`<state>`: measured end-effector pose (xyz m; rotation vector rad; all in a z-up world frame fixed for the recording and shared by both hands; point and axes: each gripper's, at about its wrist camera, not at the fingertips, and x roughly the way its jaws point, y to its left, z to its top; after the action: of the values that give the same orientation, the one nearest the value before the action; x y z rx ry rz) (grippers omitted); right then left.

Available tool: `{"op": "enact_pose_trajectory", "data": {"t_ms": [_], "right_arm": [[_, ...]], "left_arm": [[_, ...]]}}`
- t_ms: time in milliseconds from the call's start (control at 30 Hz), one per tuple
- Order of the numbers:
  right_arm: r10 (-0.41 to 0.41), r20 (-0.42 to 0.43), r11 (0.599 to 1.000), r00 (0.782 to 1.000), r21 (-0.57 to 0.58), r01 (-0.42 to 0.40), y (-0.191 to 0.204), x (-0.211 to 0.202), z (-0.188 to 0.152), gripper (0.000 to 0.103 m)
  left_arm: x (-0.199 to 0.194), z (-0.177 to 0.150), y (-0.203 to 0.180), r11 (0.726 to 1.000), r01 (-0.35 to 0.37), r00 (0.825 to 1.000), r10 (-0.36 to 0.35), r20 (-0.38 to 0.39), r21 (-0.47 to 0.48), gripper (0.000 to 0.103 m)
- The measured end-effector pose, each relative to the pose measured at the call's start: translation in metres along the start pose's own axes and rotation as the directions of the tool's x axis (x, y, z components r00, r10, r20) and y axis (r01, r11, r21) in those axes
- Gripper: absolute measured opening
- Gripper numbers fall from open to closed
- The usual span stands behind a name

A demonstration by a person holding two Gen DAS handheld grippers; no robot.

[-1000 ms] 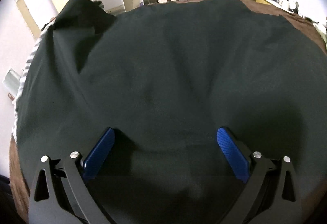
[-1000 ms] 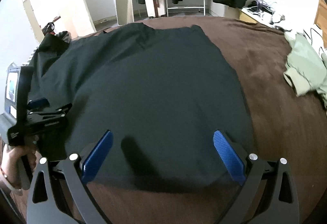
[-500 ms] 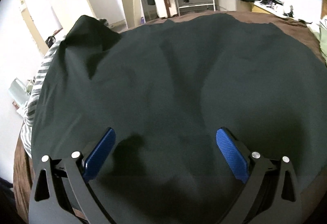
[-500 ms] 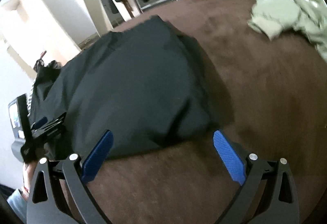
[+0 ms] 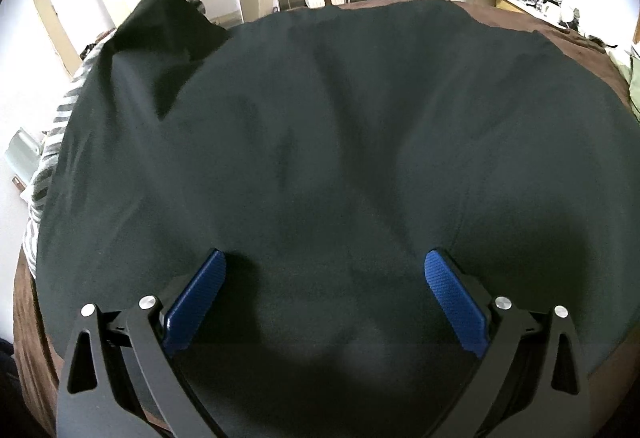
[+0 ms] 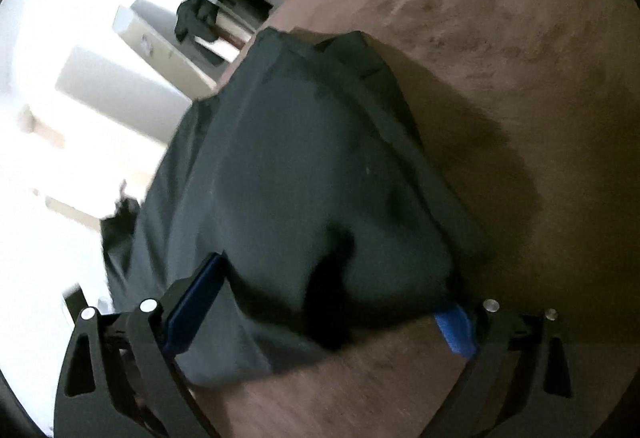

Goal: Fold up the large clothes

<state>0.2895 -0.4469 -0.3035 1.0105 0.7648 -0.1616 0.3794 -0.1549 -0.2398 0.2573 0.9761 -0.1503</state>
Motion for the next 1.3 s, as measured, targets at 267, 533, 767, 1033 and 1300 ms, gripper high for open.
{"op": "enact_pose_trajectory", "data": {"t_ms": [267, 533, 767, 1033, 1300], "right_arm": [[0.090, 0.008, 0.994, 0.996, 0.063, -0.090, -0.008, 0.010, 0.004, 0.042], [0.101, -0.033, 0.995, 0.994, 0.007, -0.101, 0.002, 0.001, 0.010, 0.020], [0.125, -0.020, 0.992, 0.992, -0.010, -0.125, 0.025, -0.026, 0.013, 0.016], [0.101, -0.031, 0.993, 0.994, -0.057, -0.103, 0.033, -0.072, 0.004, 0.013], [0.021, 0.014, 1.000, 1.000, 0.014, -0.021, -0.005, -0.138, -0.014, 0.013]], "left_arm": [[0.004, 0.002, 0.001, 1.000, 0.013, 1.000, -0.013, -0.018, -0.008, 0.098], [0.005, 0.005, 0.006, 1.000, 0.013, 1.000, -0.014, -0.023, -0.010, 0.098], [0.003, 0.011, 0.003, 1.000, -0.019, 0.997, 0.019, -0.079, -0.001, 0.098], [-0.020, -0.009, -0.003, 0.999, -0.030, 0.992, 0.026, -0.123, -0.031, 0.097], [-0.055, -0.042, -0.037, 0.998, 0.064, 0.989, -0.063, -0.134, 0.007, 0.097]]}}
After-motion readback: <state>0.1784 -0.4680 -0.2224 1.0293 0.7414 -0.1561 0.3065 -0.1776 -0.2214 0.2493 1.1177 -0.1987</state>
